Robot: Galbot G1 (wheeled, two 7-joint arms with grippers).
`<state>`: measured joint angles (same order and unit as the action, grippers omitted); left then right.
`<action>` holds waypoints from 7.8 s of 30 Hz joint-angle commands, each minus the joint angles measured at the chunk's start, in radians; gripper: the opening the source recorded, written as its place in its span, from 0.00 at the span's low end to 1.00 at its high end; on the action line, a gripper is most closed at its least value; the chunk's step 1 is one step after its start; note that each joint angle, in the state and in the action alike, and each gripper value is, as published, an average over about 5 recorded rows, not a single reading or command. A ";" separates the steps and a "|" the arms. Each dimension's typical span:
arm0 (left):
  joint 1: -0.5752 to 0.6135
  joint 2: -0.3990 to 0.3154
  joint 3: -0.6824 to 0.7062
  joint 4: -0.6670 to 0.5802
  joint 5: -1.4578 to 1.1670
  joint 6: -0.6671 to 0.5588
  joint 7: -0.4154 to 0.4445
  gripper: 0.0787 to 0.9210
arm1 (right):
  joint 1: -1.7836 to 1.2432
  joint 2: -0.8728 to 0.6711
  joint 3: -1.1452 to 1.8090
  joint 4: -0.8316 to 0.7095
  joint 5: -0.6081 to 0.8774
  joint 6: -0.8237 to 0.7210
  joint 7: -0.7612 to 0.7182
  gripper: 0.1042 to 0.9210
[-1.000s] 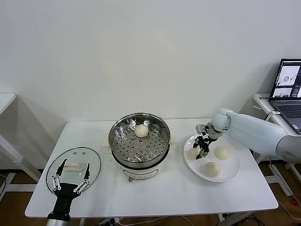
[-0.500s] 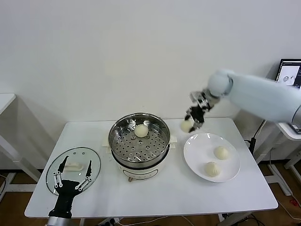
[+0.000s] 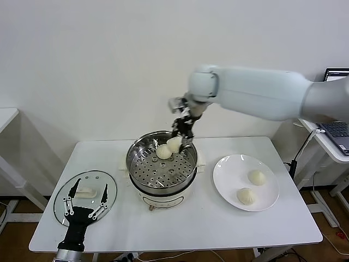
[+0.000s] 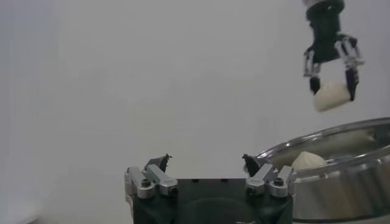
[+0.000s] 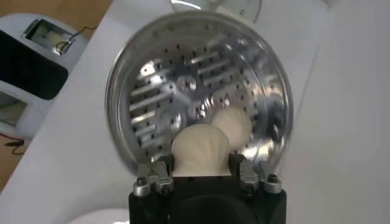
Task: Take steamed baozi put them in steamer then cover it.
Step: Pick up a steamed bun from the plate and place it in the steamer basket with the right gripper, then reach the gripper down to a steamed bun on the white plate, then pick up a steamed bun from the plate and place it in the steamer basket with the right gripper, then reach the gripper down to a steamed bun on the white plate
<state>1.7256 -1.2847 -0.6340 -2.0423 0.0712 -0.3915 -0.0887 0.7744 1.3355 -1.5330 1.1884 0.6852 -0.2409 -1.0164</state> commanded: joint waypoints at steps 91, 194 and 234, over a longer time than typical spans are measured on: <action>0.017 -0.007 -0.031 0.011 0.010 0.001 -0.006 0.88 | -0.570 -0.604 0.251 -0.050 -0.431 0.133 0.012 0.76; 0.035 0.007 -0.012 -0.025 0.010 -0.017 -0.008 0.88 | -0.412 -0.692 0.436 -0.346 -0.527 0.241 -0.257 0.88; 0.053 -0.009 -0.040 -0.017 0.020 -0.018 -0.011 0.88 | -0.693 -0.430 0.632 -0.575 -0.657 0.304 -0.119 0.85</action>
<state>1.7791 -1.2936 -0.6748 -2.0613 0.0917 -0.4092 -0.0989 0.0970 0.8819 -0.9049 0.6337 0.0382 0.0657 -1.1473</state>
